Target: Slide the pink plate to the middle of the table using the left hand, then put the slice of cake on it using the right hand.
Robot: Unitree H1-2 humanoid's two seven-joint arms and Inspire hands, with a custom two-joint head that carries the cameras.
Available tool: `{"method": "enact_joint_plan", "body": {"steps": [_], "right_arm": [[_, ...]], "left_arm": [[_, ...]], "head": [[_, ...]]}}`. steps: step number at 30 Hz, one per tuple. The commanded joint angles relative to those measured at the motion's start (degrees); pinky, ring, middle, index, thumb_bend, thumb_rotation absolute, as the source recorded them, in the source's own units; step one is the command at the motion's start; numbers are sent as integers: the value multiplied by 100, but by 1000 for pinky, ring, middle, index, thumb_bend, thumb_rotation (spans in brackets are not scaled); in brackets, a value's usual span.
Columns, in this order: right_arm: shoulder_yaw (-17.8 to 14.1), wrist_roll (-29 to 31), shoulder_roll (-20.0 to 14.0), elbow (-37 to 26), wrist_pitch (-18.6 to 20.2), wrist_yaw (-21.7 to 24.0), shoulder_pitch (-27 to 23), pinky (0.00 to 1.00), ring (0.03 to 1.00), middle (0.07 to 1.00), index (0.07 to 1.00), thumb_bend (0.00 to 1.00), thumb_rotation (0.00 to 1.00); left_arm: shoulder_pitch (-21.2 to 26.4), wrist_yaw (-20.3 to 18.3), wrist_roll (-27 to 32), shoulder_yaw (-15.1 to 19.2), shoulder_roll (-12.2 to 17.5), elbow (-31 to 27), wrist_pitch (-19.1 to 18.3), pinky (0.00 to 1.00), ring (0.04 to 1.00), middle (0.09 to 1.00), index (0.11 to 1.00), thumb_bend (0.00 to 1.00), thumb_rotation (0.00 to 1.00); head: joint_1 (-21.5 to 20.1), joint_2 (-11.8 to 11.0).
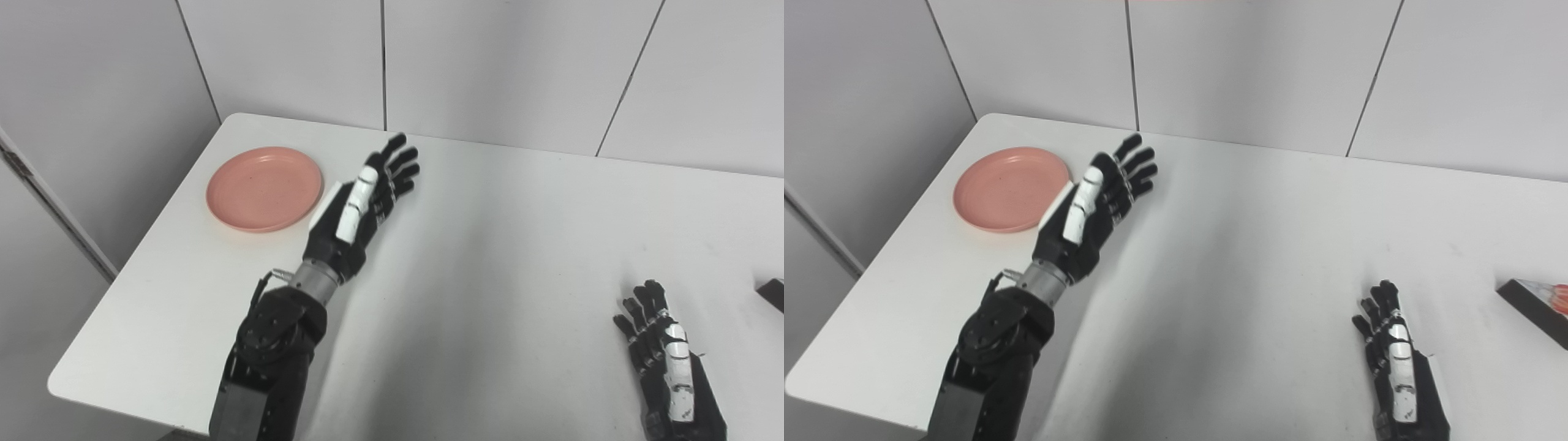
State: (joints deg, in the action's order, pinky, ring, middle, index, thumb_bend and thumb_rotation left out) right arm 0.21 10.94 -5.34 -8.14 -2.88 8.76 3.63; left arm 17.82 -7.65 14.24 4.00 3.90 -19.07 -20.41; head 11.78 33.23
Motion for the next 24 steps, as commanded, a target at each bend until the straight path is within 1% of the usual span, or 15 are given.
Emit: {"method": "enact_joint_plan", "body": {"steps": [1, 5, 10, 12, 13, 15, 17, 20, 24], "right_arm": [[-36, -77, -36, -21, 7, -35, 76, 975, 976, 996, 1000, 511, 1000], [-61, -18, -61, 1, -9, 12, 90, 994, 984, 1000, 1000, 502, 1000], [-74, -38, -76, -22, 3, 7, 114, 987, 982, 1000, 1000, 504, 1000], [-77, -15, -80, -45, 17, 14, 128, 988, 982, 1000, 1000, 498, 1000], [-78, -5, -82, -51, 18, 19, 133, 994, 982, 1000, 1000, 494, 1000], [-82, 13, -91, -63, 20, 26, 142, 997, 983, 1000, 1000, 496, 1000], [-81, 49, -100, -41, 2, 45, 134, 1000, 987, 1000, 1000, 504, 1000], [-79, 46, -105, -76, 46, 24, 146, 1000, 987, 1000, 1000, 504, 1000], [-81, 87, -113, -69, 53, 43, 146, 1000, 989, 1000, 1000, 510, 1000]], "left_arm": [[433, 35, 159, 178, 159, 63, 165, 957, 927, 929, 918, 500, 1000], [834, 46, 328, 528, 327, 562, 381, 933, 909, 905, 890, 477, 1000], [1233, -78, 456, 848, 755, 1090, 569, 939, 922, 912, 899, 466, 1000], [1323, -68, 459, 937, 878, 1221, 626, 950, 934, 924, 902, 473, 1000], [1356, -43, 456, 980, 915, 1268, 651, 935, 920, 906, 889, 466, 1000], [1426, 128, 456, 1104, 921, 1270, 571, 922, 902, 891, 880, 463, 1000], [1515, 241, 474, 1233, 995, 1345, 520, 916, 901, 894, 881, 463, 1000], [1615, 284, 469, 1356, 1122, 1536, 556, 917, 911, 902, 888, 469, 1000], [1738, 217, 505, 1508, 1388, 1937, 750, 922, 910, 901, 885, 472, 1000]], "head": [[45, -10], [102, -38], [170, -65], [194, -63], [194, -63], [211, -60], [227, -60], [234, -60], [257, -63]]}}
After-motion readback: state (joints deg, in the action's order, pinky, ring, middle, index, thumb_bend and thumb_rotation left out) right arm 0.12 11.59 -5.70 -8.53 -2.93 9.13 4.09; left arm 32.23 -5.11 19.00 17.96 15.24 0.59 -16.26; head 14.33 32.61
